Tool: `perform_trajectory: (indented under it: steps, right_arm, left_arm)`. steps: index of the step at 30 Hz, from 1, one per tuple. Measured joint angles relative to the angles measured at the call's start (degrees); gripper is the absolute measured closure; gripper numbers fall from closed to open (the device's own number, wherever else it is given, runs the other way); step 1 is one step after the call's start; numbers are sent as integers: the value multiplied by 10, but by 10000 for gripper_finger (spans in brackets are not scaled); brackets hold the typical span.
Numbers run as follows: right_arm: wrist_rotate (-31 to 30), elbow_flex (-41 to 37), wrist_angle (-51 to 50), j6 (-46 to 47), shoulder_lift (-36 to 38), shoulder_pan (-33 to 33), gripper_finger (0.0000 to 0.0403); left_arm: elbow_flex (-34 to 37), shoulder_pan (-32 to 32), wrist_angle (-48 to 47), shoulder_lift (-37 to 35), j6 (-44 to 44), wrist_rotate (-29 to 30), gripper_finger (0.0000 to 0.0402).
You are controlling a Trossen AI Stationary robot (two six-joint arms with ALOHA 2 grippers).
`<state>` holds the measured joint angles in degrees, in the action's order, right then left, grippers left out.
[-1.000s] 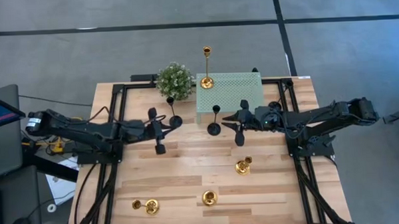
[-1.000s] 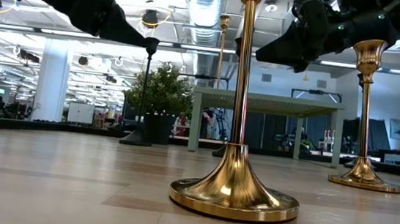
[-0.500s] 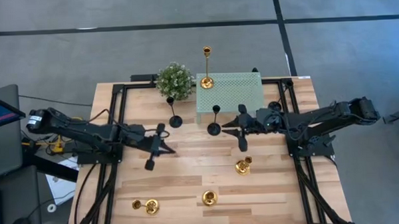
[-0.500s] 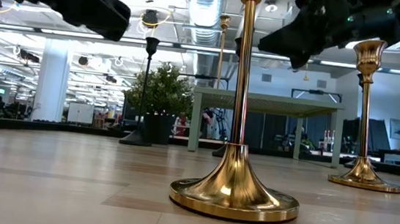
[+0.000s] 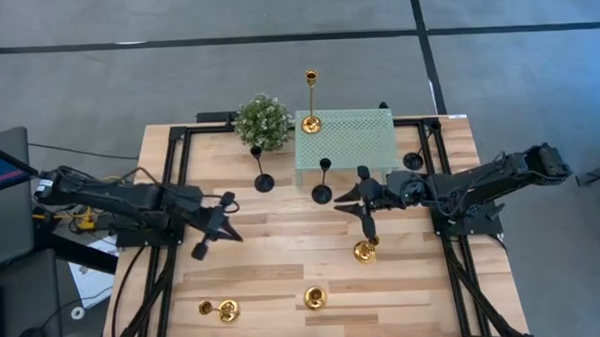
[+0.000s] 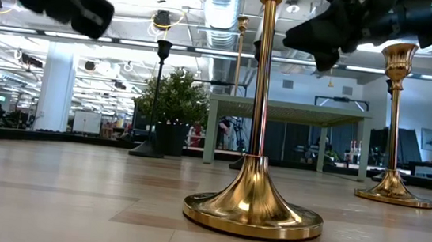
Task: Pick & Place candle stick holders
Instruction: Put the gold candle holder on the shelf
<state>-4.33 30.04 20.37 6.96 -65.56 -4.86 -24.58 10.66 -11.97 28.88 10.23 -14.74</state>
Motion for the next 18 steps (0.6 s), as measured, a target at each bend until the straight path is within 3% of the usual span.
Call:
perform_trajectory:
  steps: [4,9,18]
  right_arm:
    - [0,0,1,17,0,-8,322]
    - [-1,0,4,17,0,-12,322]
    - [-2,0,19,17,0,-11,322]
  left_arm:
    - [0,2,-1,-57,0,-77,397]
    - [0,43,1,-81,-5,-88,398]
    - [56,158,5,-91,-27,14,399]
